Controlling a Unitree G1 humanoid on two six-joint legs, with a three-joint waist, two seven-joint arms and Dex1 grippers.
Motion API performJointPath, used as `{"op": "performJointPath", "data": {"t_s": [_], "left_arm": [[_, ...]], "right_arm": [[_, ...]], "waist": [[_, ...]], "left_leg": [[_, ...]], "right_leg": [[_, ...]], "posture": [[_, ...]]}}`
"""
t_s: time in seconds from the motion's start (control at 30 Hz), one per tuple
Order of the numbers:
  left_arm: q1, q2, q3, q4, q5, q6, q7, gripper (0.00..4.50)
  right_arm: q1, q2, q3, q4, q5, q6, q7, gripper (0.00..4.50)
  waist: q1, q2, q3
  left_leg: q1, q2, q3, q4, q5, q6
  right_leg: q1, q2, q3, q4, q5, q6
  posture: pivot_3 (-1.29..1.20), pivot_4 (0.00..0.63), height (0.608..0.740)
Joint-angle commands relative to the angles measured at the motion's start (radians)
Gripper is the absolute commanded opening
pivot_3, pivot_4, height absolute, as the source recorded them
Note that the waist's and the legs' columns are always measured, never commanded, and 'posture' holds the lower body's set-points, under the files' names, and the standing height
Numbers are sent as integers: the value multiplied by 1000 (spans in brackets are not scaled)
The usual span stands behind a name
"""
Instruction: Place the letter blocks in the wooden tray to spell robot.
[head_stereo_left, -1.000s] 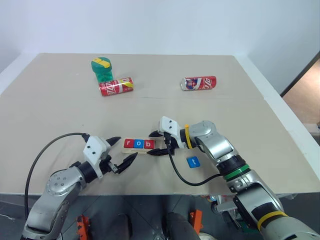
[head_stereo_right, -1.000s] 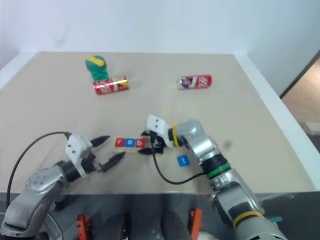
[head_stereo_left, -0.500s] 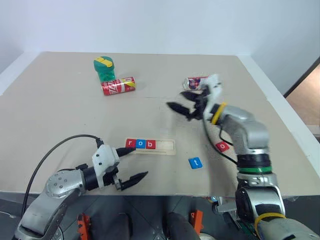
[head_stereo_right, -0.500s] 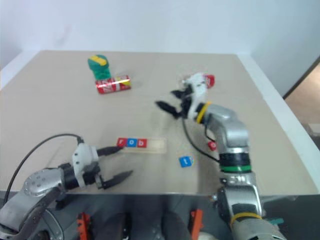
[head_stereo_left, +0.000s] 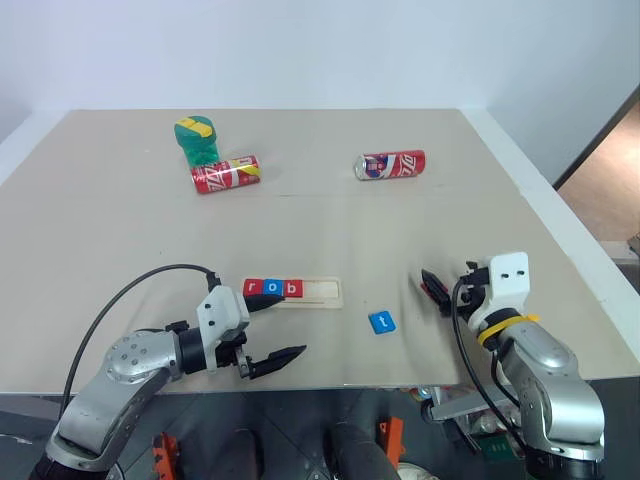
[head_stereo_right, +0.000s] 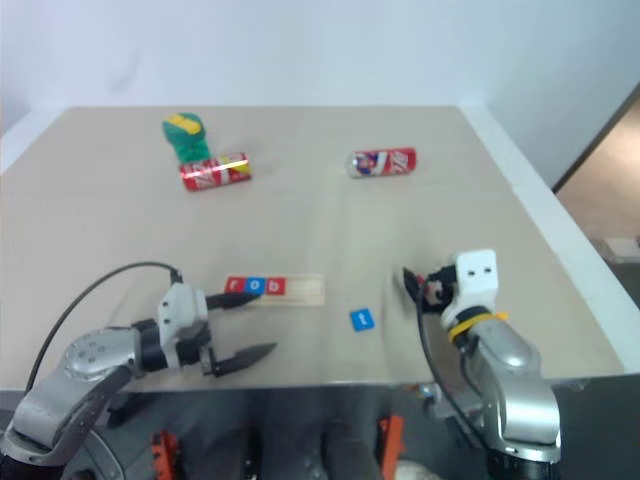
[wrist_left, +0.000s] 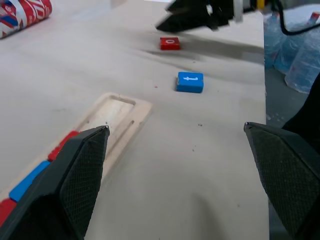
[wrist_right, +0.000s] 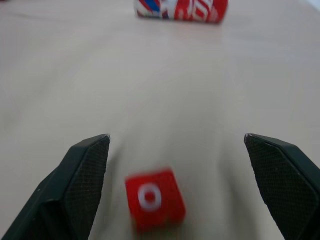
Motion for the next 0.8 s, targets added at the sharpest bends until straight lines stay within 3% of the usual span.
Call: {"op": "performJointPath", "data": {"t_s": [0.03,0.17,0.37,0.47,0.7,0.8], "left_arm": [[-20,-11,-24,-2,5,-16,-9,4500],[-30,-14,-34,9,11,-16,-14,4500],[-37,-13,-39,17,21,-19,-17,4500],[-31,-16,-40,9,25,-14,-9,4500],[-3,-21,-34,-10,23,3,20,4500],[1,-15,-34,-12,28,4,25,4500]], "right_arm": [[29,-9,-4,-51,29,-10,12,4448],[69,-13,30,-16,14,-51,24,4448],[7,8,93,140,-8,-116,1,4448],[15,27,97,133,-5,-85,-32,3708],[26,128,167,-16,-2,57,-145,1271],[-19,170,208,-73,-1,124,-190,1198]], "waist": [[-1,0,0],[-1,0,0],[-5,-1,0],[-4,-2,-1],[-4,-6,-4],[-5,-6,-4]], "left_leg": [[0,0,0,0,0,0],[0,0,0,0,0,0],[1,0,1,0,0,0],[1,0,0,0,1,0],[1,1,-1,0,0,0],[1,1,-1,0,0,0]], "right_leg": [[0,0,0,0,0,0],[0,0,1,0,0,1],[0,1,0,0,1,0],[1,0,0,0,1,0],[1,0,0,0,0,0],[1,0,0,0,1,0]], "posture": [[0,150,740],[0,150,740],[0,150,740],[0,150,740],[0,150,740],[0,150,740]]}}
